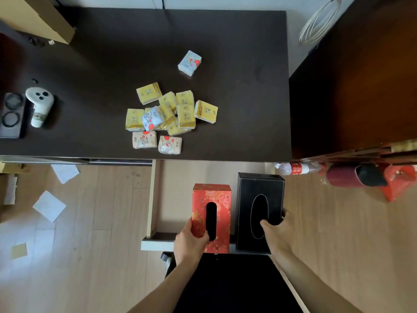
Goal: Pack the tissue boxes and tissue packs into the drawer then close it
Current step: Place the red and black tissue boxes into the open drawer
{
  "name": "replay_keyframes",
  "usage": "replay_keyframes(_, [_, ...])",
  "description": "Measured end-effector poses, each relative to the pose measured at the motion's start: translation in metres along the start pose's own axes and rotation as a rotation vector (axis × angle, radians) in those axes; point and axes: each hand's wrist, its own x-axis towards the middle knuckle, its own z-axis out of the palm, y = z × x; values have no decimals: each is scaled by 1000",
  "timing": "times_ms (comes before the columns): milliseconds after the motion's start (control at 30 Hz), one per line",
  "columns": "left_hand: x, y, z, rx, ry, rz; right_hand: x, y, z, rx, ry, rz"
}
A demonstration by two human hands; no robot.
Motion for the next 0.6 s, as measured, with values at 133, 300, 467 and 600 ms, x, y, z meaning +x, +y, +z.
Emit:
replay_keyframes(133, [16,-2,-1,4,11,-48,9,-1,12,-39,-22,-1])
replay_keyframes(300, [50,-13,3,-20,6,-117,29,5,42,-114,-89,12])
replay_keyframes(467, [73,-28,9,9,-16,-108,37,19,75,-178,-103,12])
replay_keyframes(600, [73,-36,10,20,-19,-74,49,20,81,-222,-177,36])
